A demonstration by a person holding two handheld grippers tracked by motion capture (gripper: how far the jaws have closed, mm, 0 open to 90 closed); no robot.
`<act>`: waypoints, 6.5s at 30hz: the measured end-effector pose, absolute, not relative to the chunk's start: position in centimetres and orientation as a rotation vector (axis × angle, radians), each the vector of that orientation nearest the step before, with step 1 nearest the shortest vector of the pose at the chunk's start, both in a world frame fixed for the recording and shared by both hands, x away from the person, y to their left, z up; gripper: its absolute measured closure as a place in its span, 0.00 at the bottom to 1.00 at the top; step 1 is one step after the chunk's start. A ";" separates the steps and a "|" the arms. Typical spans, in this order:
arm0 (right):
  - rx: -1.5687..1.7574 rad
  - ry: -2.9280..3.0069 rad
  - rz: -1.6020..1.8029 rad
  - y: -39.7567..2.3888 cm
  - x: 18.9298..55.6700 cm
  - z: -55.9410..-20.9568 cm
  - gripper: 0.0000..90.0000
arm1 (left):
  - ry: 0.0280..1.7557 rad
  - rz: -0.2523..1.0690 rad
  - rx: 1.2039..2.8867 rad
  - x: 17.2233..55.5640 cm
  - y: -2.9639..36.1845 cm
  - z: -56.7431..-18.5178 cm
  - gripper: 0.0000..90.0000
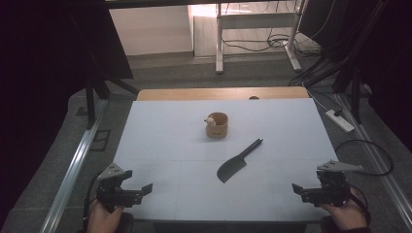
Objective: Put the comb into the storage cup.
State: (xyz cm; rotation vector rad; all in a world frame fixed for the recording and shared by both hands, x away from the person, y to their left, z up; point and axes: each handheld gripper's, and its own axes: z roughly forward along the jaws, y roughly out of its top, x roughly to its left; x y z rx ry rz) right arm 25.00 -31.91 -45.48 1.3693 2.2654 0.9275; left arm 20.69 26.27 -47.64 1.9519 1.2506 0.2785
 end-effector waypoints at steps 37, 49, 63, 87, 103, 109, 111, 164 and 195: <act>1.356 2.302 0.934 -31.7 25.2 -45.5 0.00 | 1.257 0.278 1.943 20.7 26.4 -47.7 0.04; 1.255 2.348 0.976 -31.2 25.7 -44.8 0.00 | 1.257 0.277 1.942 20.7 26.4 -47.7 0.04; 1.231 2.378 0.974 -30.6 26.8 -44.3 0.00 | 1.259 0.276 1.943 20.7 26.4 -47.7 0.04; 1.098 2.510 0.960 -27.8 29.8 -44.3 0.00 | 1.264 0.272 1.940 20.7 26.4 -47.7 0.04; 1.051 2.533 0.928 -25.7 31.6 -44.1 0.00 | 1.264 0.269 1.940 20.8 26.5 -47.7 0.04; 1.047 2.553 0.910 -24.9 32.5 -44.2 0.00 | 1.264 0.269 1.939 20.8 26.5 -47.7 0.04; 1.050 2.559 0.912 -24.7 32.7 -44.3 0.00 | 1.264 0.269 1.939 20.8 26.5 -47.7 0.04; 1.051 2.642 0.735 -17.5 40.1 -45.9 0.00 | 1.251 0.268 1.953 20.9 26.4 -47.7 0.04; 0.963 2.724 0.706 -16.3 42.7 -46.3 1.00 | 1.247 0.268 1.957 20.9 26.3 -47.7 0.05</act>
